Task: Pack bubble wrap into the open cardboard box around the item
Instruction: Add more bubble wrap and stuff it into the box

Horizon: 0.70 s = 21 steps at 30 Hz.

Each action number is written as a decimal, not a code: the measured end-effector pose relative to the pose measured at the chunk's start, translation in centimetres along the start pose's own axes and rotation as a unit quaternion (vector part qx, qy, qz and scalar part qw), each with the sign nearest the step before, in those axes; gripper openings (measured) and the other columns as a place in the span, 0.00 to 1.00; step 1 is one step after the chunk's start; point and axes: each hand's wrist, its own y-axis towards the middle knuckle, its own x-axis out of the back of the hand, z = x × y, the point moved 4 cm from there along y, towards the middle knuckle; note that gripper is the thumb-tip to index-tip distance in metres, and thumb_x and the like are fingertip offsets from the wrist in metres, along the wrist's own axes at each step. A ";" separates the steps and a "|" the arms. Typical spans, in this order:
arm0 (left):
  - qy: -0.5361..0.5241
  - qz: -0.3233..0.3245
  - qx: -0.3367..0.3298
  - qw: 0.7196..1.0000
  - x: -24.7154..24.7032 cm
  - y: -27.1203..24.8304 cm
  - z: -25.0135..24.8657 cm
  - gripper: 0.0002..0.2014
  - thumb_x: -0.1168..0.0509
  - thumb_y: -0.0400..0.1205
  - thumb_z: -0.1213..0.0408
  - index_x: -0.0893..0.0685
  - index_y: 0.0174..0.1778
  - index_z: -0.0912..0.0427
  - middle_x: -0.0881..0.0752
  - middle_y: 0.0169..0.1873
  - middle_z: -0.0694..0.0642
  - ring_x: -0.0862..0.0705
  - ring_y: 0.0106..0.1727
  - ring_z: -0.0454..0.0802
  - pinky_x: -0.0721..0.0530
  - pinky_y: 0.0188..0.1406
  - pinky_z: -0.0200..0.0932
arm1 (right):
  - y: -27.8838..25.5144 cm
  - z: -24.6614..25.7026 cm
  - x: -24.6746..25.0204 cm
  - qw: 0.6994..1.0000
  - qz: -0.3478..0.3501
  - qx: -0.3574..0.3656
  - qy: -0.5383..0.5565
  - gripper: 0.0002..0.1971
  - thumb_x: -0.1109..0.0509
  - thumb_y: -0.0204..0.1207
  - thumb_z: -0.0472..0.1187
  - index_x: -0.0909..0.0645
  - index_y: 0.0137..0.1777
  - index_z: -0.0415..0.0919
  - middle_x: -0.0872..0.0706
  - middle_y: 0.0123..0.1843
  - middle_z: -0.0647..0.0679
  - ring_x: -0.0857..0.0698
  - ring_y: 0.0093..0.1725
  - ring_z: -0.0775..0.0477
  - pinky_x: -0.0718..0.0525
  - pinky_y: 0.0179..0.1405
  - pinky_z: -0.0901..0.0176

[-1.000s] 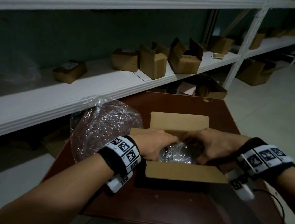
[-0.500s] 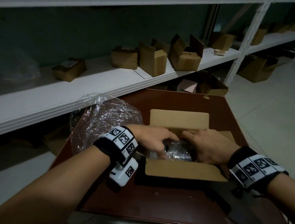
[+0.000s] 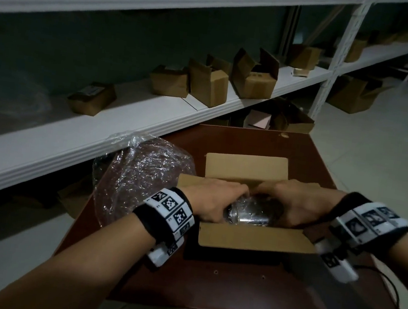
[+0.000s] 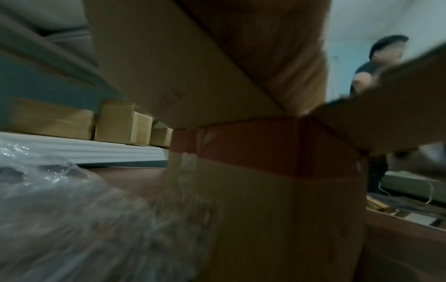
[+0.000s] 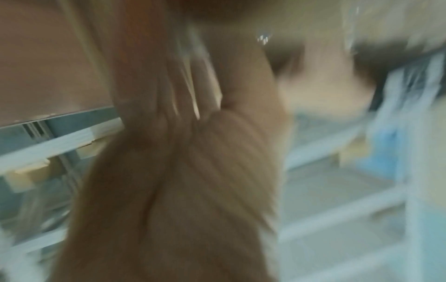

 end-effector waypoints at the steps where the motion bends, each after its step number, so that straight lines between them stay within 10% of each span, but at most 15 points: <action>1: -0.006 -0.004 0.003 1.000 0.0 0.0 0.1 0.35 0.20 0.77 0.60 0.28 0.78 0.50 0.18 0.67 0.51 0.18 0.65 0.54 0.21 0.55 0.46 | -0.2 -0.4 0.3 0.999 0.026 -0.015 0.038 0.39 0.19 0.72 0.38 0.30 0.80 0.62 0.19 0.69 0.59 0.19 0.66 0.55 0.16 0.69 0.54; 4: -0.012 -0.009 0.002 1.000 -0.1 -0.1 0.2 0.35 0.20 0.77 0.58 0.28 0.78 0.50 0.17 0.68 0.51 0.17 0.65 0.54 0.18 0.59 0.50 | 0.0 -0.8 0.8 0.999 0.015 -0.025 0.042 0.40 0.21 0.71 0.29 0.27 0.77 0.63 0.17 0.66 0.59 0.17 0.65 0.55 0.12 0.65 0.53; 15: -0.013 -0.032 -0.015 0.999 -0.3 -0.4 0.0 0.29 0.23 0.79 0.50 0.24 0.73 0.54 0.17 0.66 0.53 0.17 0.65 0.55 0.19 0.58 0.48 | 0.9 1.1 0.1 0.986 -0.046 0.036 -0.155 0.30 0.22 0.76 0.44 0.31 0.74 0.55 0.12 0.57 0.51 0.12 0.49 0.51 0.11 0.50 0.56; 21: -0.077 -0.013 0.007 0.997 1.2 -1.8 0.6 0.35 0.21 0.78 0.49 0.24 0.80 0.49 0.18 0.71 0.50 0.19 0.69 0.50 0.18 0.72 0.54 | 0.1 1.0 0.4 0.990 -0.056 0.028 -0.127 0.27 0.26 0.80 0.40 0.29 0.77 0.50 0.15 0.57 0.52 0.22 0.43 0.59 0.34 0.30 0.80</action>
